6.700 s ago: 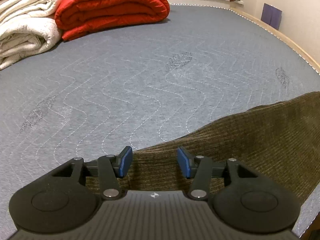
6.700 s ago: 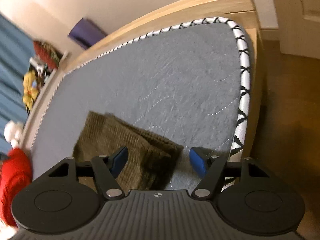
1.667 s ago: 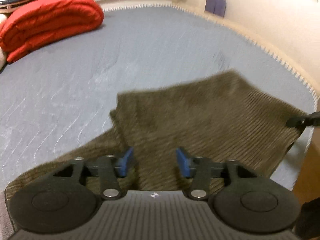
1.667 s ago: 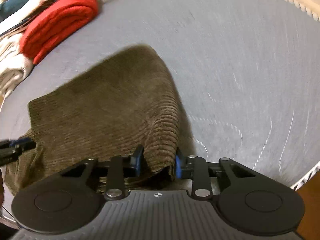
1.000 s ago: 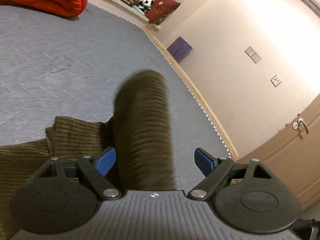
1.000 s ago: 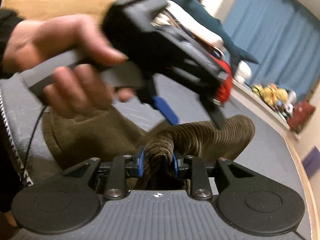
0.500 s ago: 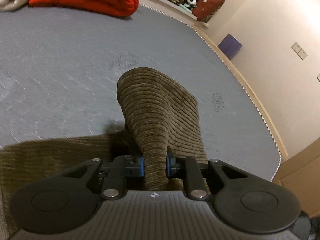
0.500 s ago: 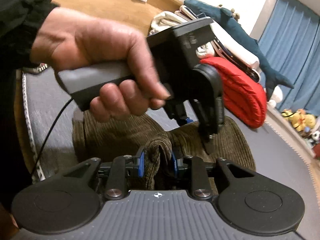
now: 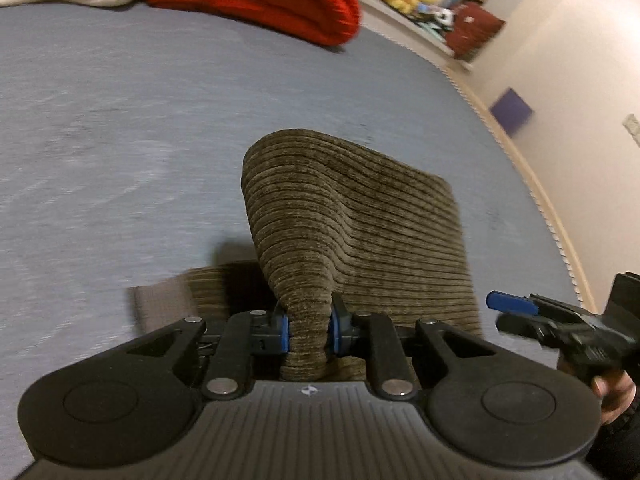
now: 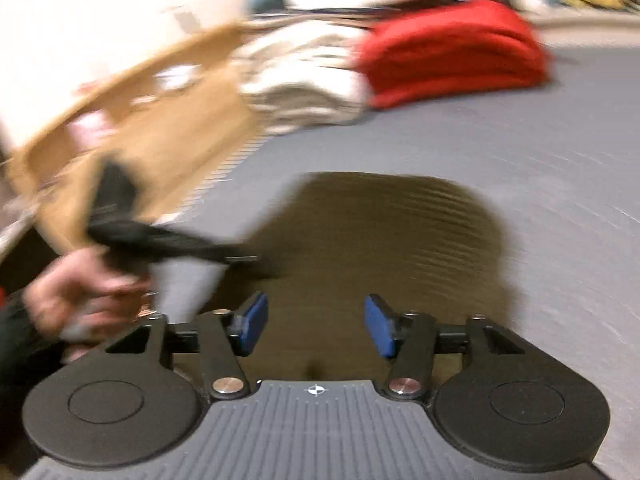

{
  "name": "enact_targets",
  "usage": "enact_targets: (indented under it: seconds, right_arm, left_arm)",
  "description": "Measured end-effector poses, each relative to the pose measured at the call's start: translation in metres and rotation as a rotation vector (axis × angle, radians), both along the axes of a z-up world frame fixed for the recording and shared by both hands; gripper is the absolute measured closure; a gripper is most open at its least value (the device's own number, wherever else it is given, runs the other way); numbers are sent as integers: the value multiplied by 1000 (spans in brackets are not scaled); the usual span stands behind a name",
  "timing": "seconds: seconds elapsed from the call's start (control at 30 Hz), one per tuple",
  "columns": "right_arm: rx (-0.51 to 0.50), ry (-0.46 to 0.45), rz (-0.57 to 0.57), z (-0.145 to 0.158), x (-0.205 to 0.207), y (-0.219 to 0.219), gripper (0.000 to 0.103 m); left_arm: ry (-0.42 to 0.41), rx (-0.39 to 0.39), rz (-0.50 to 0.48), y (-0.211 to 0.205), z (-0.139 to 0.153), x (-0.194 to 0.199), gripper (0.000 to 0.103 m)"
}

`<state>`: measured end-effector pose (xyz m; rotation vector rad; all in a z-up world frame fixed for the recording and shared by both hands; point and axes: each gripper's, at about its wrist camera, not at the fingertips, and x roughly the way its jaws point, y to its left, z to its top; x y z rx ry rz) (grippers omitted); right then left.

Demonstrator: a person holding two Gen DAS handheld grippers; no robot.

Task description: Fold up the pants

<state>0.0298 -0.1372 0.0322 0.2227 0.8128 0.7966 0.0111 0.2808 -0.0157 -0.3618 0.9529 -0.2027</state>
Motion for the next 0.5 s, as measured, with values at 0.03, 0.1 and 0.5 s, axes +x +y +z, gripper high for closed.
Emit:
enact_targets:
  seconds: [0.03, 0.1, 0.5]
  right_arm:
    - [-15, 35, -42, -11, 7, -1, 33]
    - [-25, 108, -73, -30, 17, -2, 28]
    - [89, 398, -57, -98, 45, 31, 14]
  left_arm:
    - [1, 15, 13, 7, 2, -3, 83]
    - [18, 42, 32, 19, 1, -5, 72]
    - [212, 57, 78, 37, -60, 21, 2]
